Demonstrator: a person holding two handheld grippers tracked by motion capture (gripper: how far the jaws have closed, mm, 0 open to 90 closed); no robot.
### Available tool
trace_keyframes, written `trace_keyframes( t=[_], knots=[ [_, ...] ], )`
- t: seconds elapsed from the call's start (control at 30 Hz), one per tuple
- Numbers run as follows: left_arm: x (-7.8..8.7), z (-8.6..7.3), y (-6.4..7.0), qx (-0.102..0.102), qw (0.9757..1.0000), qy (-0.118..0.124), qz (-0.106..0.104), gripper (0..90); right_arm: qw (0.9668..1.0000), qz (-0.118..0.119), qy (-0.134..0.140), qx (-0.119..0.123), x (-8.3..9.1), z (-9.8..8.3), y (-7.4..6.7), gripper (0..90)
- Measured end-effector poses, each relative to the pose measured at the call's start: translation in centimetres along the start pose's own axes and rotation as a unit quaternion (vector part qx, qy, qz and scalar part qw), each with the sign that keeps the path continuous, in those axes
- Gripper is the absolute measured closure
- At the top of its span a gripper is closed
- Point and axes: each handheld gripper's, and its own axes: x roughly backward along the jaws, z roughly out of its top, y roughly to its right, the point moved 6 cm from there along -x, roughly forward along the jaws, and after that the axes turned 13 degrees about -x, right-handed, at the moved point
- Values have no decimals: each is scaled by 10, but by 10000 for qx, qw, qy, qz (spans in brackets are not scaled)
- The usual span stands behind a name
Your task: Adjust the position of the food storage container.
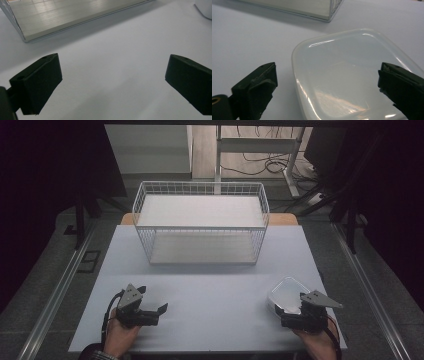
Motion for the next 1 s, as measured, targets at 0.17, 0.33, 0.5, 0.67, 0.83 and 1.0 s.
trace_keyframes(
  t=[0.17,0.33,0.5,0.67,0.83,1.0],
  knots=[
    [-1,0,1,-23,10000,-37,-32,8,9997,-144,171,-21,11,6,11,278],
    [-2,-1,2,-68,9999,-95,-27,11,9994,-199,231,-157,25,10,27,547],
    [-3,-2,2,-90,9998,-156,-2,14,9991,-306,234,-192,33,11,41,769],
    [-3,-2,2,-117,9997,-202,39,16,9982,-518,150,-278,39,9,58,890],
    [-4,-3,1,-120,9997,-202,49,16,9971,-639,82,-399,38,5,69,890],
    [-3,-3,1,-134,9996,-221,69,17,9964,-653,-245,-477,31,-8,72,889]
  ],
)
